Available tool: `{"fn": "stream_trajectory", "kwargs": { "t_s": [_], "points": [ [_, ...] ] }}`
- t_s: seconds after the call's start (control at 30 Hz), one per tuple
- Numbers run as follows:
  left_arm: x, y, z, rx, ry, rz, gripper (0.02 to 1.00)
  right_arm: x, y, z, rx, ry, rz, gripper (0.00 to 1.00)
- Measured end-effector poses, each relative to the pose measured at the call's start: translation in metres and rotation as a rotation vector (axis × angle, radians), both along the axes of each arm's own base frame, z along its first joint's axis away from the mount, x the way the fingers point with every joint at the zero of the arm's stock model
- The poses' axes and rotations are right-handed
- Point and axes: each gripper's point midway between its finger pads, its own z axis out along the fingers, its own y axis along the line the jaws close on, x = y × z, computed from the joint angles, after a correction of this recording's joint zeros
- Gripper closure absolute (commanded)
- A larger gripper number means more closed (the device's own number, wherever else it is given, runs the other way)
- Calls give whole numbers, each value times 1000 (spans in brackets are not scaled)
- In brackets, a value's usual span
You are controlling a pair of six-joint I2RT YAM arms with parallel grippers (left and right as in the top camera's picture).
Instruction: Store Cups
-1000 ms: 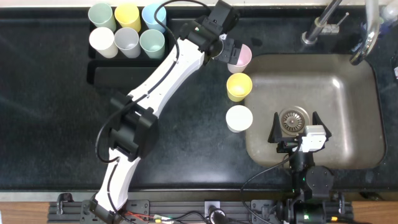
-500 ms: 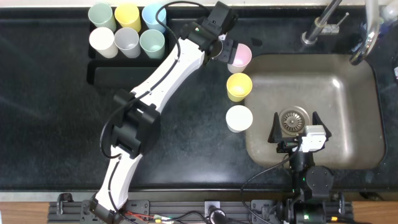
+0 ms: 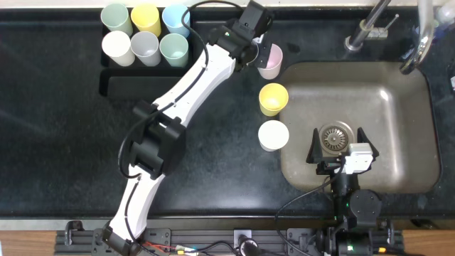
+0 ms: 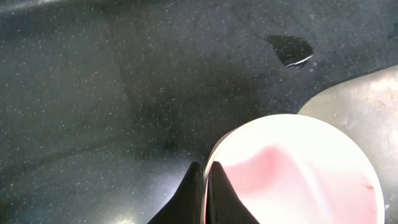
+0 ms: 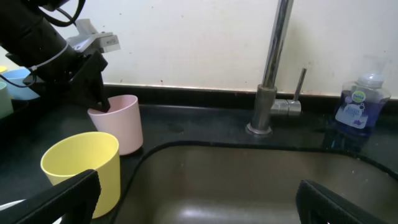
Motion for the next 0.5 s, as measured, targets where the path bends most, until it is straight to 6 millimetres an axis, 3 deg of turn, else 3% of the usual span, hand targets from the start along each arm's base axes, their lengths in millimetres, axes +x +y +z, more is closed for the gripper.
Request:
{"fn": "stream_trajectory", "kwargs": {
  "t_s": [0.13, 0.27, 0.37, 0.5],
  "points": [
    [-4, 7, 1, 16, 23, 7, 982, 0, 0, 0, -1, 0, 0, 3],
    [-25, 35, 17, 80, 91, 32, 982, 0, 0, 0, 0, 0, 0, 3],
    [-41, 70, 56, 110, 104, 94, 982, 0, 0, 0, -1, 0, 0, 3],
    [-72, 135, 134, 124, 67, 271, 982, 0, 0, 0, -1, 0, 0, 3]
  ]
}}
